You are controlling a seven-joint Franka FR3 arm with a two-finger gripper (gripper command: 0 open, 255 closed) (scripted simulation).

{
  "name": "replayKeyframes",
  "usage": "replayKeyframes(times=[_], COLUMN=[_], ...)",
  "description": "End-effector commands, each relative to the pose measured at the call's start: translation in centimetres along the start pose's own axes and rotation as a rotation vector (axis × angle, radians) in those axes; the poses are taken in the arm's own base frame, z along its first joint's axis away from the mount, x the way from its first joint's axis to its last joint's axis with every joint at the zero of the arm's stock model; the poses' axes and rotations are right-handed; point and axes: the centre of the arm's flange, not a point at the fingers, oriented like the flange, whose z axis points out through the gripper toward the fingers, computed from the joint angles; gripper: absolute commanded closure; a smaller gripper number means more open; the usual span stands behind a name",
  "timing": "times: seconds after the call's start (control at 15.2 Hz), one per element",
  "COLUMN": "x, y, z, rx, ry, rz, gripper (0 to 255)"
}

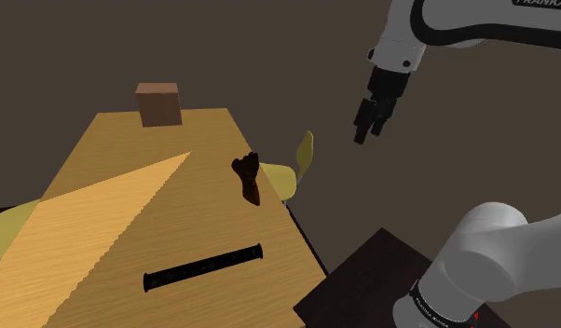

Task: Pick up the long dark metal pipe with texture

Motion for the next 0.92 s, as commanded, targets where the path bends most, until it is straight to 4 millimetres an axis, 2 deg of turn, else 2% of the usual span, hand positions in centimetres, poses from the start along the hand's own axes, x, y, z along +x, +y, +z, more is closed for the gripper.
replayKeyframes(times=[0.0,0.4,0.86], x=[0.0,5.2,10.6], y=[0.0,-2.8,-7.1], z=[0.0,5.4,11.7], rx=[0.0,-0.002,-0.004], ry=[0.0,-0.008,-0.018], rz=[0.0,-0.149,-0.323], gripper=[0,0,0])
